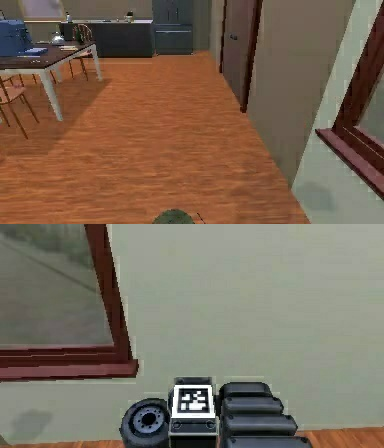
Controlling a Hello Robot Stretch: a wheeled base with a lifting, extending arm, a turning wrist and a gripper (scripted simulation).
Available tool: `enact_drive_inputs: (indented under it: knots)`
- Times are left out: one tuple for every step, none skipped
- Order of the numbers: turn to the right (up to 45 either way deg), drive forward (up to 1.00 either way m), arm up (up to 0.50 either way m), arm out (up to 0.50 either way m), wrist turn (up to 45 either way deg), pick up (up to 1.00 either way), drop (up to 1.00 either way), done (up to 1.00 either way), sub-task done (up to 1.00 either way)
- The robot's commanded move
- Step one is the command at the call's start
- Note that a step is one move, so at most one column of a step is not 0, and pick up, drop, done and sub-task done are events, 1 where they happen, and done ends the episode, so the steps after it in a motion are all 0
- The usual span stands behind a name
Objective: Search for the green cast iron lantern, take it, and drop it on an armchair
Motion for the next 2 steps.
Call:
enact_drive_inputs:
  knots:
    - [45.0,0.0,0.0,0.0,0.0,0.0,0.0,0.0,0.0]
    - [42.0,0.0,0.0,0.0,0.0,0.0,0.0,0.0,0.0]
